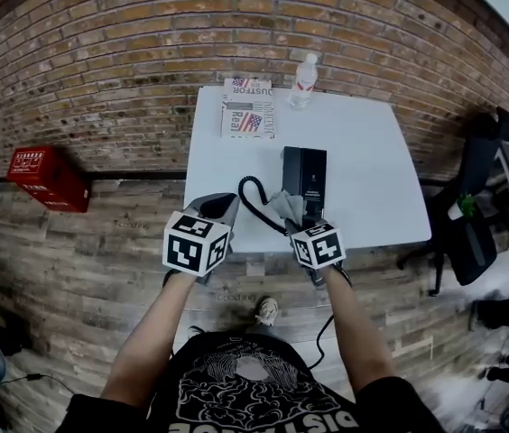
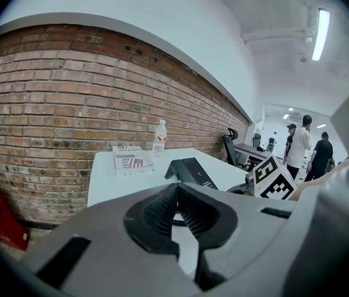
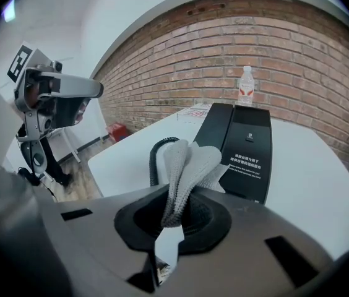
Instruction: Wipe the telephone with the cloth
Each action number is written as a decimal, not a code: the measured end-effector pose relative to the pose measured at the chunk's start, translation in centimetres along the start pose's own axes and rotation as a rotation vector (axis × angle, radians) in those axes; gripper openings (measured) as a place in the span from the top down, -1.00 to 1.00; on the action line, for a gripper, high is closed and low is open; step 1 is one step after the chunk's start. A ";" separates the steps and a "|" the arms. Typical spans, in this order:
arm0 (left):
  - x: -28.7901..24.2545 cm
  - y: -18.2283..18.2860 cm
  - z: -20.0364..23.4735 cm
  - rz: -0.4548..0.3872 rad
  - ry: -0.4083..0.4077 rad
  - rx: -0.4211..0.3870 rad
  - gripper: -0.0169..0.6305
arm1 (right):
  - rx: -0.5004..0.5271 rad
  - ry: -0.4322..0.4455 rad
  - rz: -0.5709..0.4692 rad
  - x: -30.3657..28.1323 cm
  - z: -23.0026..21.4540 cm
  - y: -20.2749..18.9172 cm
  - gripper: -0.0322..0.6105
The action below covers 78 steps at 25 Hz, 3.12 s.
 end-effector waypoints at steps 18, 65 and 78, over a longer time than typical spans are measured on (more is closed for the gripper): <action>-3.5 1.1 -1.3 0.016 -0.026 -0.011 0.93 | 0.035 -0.030 -0.188 5.1 -3.7 6.3 0.87; -6.4 2.6 1.0 0.021 0.214 0.051 0.93 | 0.087 0.300 0.072 -5.2 -13.3 18.5 0.87; -4.8 2.0 1.3 0.017 0.242 0.061 0.93 | 0.090 0.340 0.089 -6.4 -10.8 19.3 0.87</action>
Point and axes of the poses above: the fingertips, and each gripper's own axes: x backward along the fingers, z to its left, y out of its top, the point moved 10 cm from there along x, backward along the fingers, and after that the axes turned 5 degrees about -x, right-handed, at the moved point
